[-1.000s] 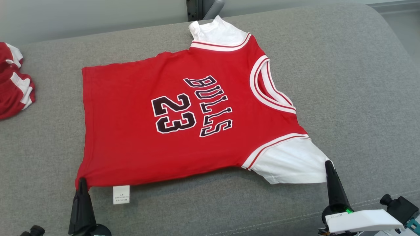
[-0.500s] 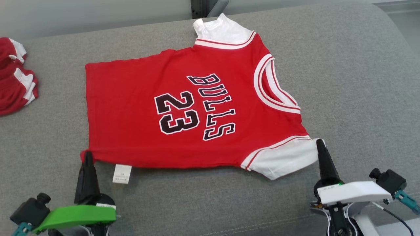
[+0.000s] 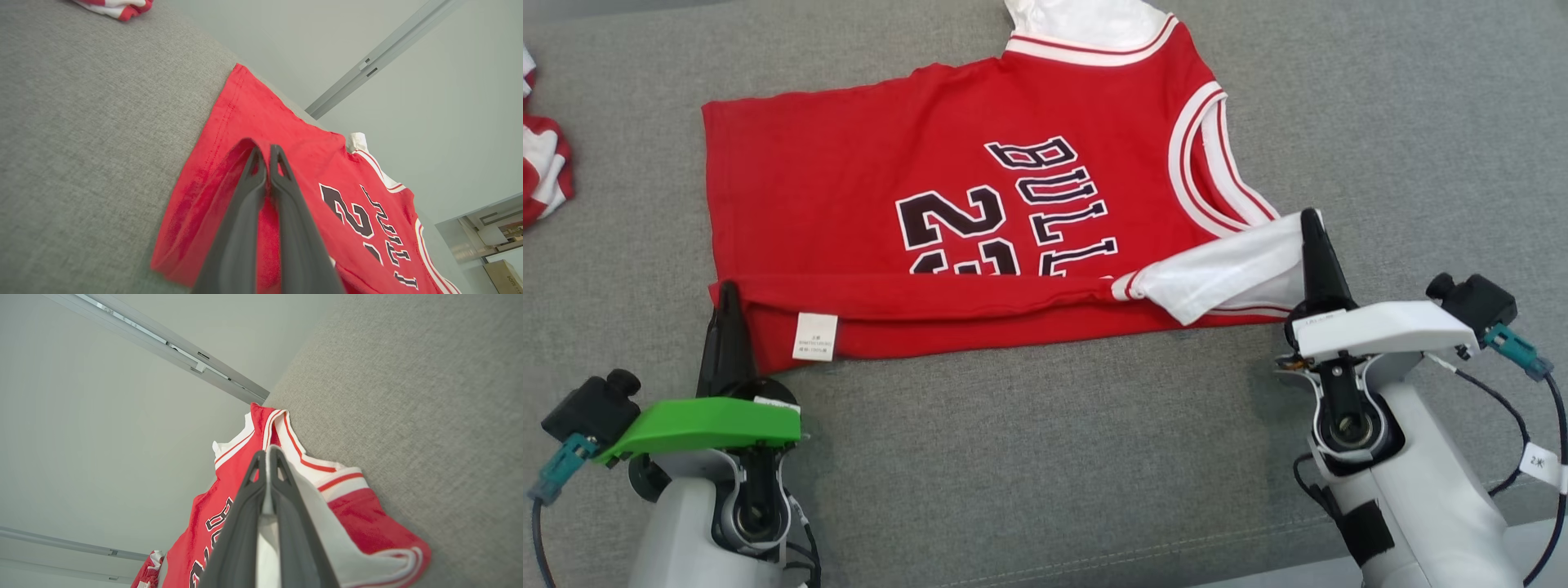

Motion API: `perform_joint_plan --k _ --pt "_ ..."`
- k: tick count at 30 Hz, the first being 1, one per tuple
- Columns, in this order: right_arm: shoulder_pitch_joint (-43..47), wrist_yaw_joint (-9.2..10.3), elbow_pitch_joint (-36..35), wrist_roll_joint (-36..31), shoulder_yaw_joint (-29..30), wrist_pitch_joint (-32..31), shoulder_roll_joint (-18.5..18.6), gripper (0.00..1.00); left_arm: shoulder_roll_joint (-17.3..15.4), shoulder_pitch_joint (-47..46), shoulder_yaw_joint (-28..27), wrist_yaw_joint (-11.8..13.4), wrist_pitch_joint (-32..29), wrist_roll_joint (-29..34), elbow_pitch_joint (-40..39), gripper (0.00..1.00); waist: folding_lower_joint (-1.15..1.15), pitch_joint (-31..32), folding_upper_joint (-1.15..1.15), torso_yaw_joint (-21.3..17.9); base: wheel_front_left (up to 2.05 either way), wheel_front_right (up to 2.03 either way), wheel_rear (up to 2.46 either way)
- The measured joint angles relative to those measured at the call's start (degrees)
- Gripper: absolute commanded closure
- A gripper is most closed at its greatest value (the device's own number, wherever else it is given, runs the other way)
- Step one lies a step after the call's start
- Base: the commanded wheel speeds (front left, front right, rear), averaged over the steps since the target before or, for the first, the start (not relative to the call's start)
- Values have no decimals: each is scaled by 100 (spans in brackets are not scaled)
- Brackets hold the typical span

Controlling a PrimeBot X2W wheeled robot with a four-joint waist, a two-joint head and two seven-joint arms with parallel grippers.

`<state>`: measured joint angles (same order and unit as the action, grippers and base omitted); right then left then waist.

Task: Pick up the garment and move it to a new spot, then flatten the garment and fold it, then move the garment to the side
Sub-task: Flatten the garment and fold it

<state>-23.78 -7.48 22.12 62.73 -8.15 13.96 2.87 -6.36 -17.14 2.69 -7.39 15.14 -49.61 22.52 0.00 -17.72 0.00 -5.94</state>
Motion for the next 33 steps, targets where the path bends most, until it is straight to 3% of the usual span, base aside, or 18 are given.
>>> perform_joint_plan --k 10,11,12,13,14,23,33 --pt "-1052 0 1028 -27 -267 52 -4 100 -8 -494 -24 0 1 146 510 100 0 -390 0 112 0 0 0" --pt "-1131 0 1120 -21 -315 52 -1 85 -4 -517 -16 0 2 160 533 91 0 -402 0 123 0 0 0" --pt "-1205 0 1190 -5 -354 53 -4 64 -3 -537 -16 0 2 200 552 62 0 -408 0 133 0 0 0" --pt "-1276 0 1267 -4 -385 59 -8 35 -3 -550 -26 0 2 242 554 2 0 -412 0 140 0 0 0" --pt "-1344 0 1324 -2 -410 65 -7 0 -1 -559 -38 0 2 260 553 0 0 -412 0 144 0 0 0" --pt "-1834 0 1679 -199 -566 102 -8 0 47 -426 -196 0 2 433 294 0 0 -347 0 162 0 0 0" --pt "-2070 0 1556 -604 -41 109 0 0 129 227 -348 0 2 474 -74 0 0 -181 0 234 0 0 0"
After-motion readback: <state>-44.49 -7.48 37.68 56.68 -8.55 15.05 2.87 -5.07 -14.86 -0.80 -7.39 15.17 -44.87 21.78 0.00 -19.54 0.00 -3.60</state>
